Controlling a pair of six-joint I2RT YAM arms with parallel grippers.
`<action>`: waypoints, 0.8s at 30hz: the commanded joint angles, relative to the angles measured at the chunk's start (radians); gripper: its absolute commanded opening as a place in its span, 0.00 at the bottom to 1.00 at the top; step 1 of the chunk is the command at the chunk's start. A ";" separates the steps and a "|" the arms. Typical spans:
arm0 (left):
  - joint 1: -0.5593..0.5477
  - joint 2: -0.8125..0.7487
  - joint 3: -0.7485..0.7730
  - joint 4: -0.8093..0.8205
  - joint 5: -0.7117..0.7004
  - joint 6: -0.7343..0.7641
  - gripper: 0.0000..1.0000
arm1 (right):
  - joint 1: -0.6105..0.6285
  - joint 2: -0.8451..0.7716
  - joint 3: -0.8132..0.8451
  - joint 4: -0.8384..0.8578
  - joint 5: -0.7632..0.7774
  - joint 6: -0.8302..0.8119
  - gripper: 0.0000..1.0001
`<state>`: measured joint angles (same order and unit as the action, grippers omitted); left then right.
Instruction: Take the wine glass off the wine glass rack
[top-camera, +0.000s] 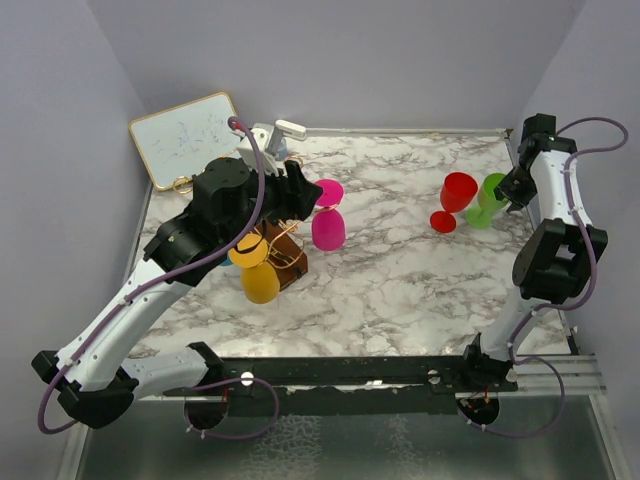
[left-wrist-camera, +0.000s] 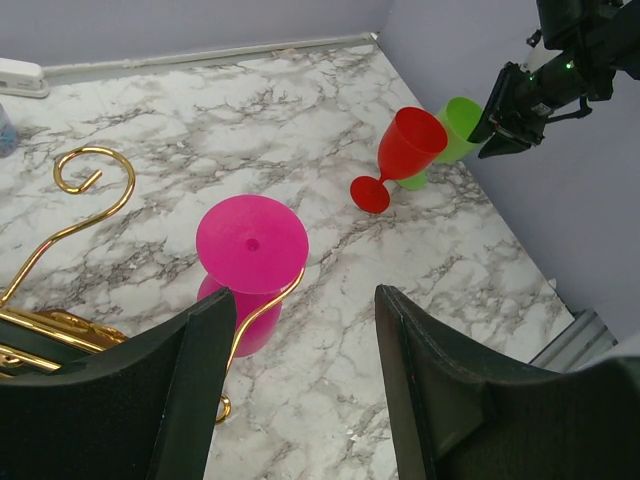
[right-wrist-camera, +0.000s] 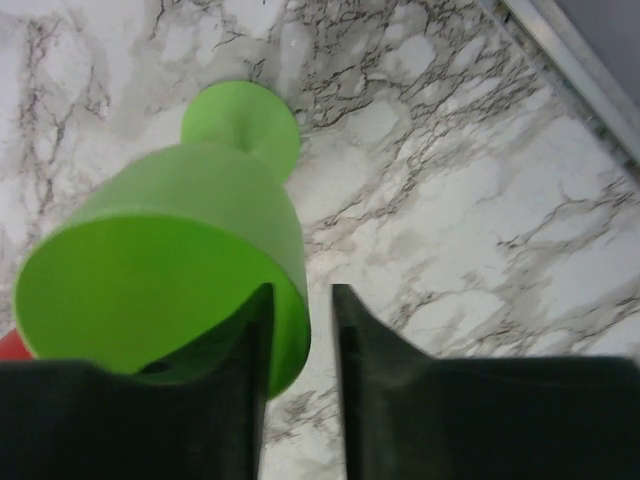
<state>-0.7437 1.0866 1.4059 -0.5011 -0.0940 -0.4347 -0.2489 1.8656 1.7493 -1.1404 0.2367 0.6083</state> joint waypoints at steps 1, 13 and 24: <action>-0.002 -0.004 -0.004 0.025 0.019 0.004 0.61 | -0.004 -0.051 -0.031 0.043 -0.034 0.008 0.38; -0.002 0.006 -0.007 0.022 0.017 -0.018 0.70 | -0.004 -0.295 0.012 0.113 -0.084 -0.036 0.66; 0.019 0.049 -0.013 0.018 -0.030 -0.018 0.99 | 0.004 -0.756 -0.343 0.613 -0.958 -0.062 0.66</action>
<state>-0.7433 1.1034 1.3914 -0.4976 -0.0998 -0.4572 -0.2508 1.2251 1.5787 -0.8200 -0.1894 0.5270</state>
